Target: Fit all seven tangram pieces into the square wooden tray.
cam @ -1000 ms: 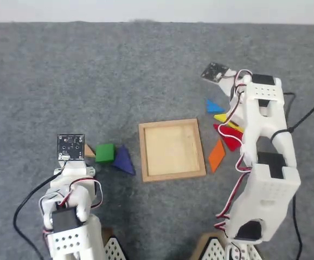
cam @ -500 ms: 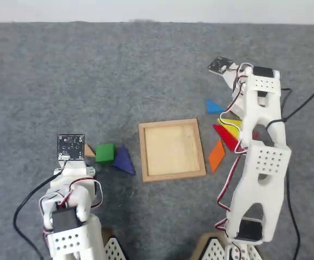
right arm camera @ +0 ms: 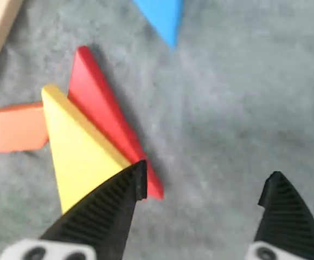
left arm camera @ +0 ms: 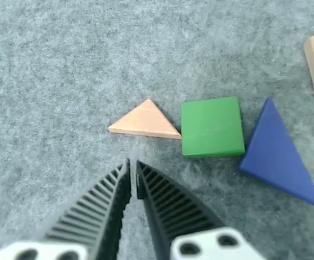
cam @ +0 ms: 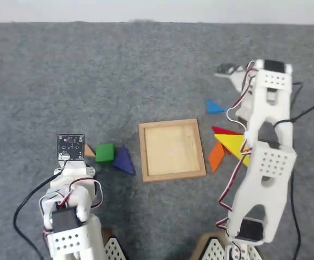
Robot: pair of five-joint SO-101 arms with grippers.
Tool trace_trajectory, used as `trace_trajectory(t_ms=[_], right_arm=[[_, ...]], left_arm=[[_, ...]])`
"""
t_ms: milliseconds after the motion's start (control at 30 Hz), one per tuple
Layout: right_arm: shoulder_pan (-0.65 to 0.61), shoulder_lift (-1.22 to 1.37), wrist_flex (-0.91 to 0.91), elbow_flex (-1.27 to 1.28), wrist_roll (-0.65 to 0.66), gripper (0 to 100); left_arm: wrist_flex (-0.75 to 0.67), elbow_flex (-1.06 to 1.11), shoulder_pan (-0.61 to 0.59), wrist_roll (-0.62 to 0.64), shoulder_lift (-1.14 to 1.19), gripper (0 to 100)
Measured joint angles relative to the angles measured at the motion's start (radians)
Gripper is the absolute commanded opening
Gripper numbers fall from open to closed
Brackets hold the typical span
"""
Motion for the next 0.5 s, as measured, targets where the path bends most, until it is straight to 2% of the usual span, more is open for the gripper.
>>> trace_trajectory(t_ms=[233,367,500], right_arm=[[-0.006,-0.265,0.018,0.071,-0.057,33.9],[-0.057,-0.453,-0.005,0.307,-0.06,33.9],[-0.14,-0.701,-0.169,0.651,-0.058,33.9]], left_arm=[[0.0,0.0,0.0,0.0,0.0,2],[0.0,0.0,0.0,0.0,0.0,2],[0.0,0.0,0.0,0.0,0.0,2]])
